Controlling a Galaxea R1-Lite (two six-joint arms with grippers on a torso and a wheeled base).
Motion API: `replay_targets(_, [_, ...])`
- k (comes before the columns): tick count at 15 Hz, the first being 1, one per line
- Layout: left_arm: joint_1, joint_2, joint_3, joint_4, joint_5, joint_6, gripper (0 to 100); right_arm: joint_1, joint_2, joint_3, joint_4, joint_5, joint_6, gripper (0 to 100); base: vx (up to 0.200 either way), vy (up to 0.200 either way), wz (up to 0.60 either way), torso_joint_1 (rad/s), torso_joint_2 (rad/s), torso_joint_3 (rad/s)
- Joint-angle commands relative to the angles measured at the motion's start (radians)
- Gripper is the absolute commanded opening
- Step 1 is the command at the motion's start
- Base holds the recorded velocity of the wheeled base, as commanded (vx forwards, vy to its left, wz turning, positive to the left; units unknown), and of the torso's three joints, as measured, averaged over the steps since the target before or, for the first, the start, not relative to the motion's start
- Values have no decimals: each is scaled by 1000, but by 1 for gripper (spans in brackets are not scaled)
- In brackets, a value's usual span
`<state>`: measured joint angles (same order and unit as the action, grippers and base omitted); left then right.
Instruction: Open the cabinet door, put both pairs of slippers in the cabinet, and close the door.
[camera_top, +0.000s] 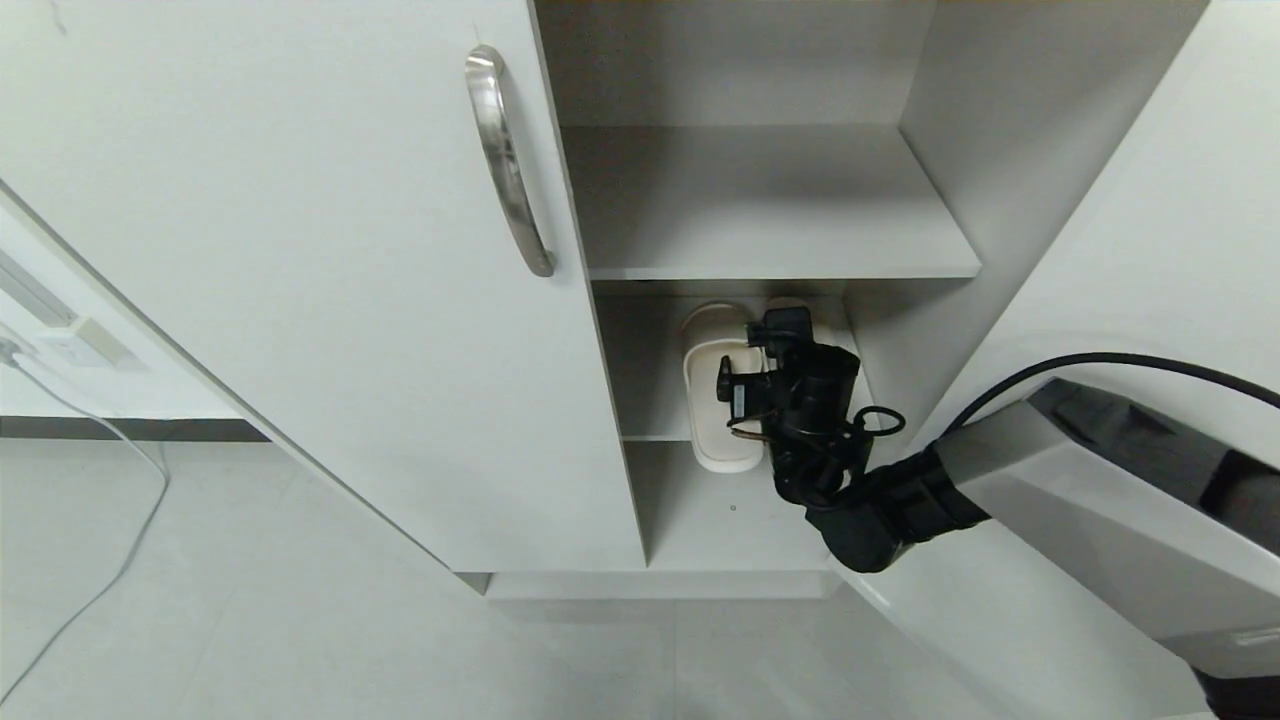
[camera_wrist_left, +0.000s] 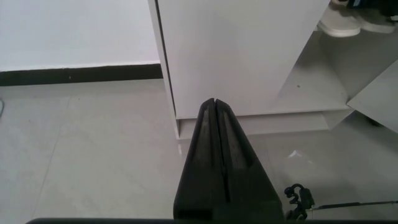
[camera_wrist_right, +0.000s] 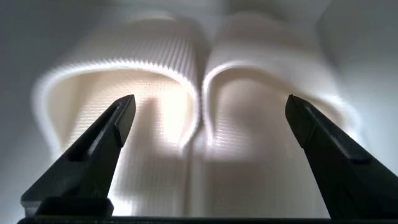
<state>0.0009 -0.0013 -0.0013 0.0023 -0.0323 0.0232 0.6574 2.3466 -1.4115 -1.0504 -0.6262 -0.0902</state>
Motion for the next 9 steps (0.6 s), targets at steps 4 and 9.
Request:
replay_targets(4, [1,1,0,1,0,0,0,106,-227,359,-134,0,4,100,0,0,0,0,0,0])
replay_targets(9, [1,1,0,1,-1,1,0,199,-302,585,-269,-50,3,100,-40,0,0,0,0,0])
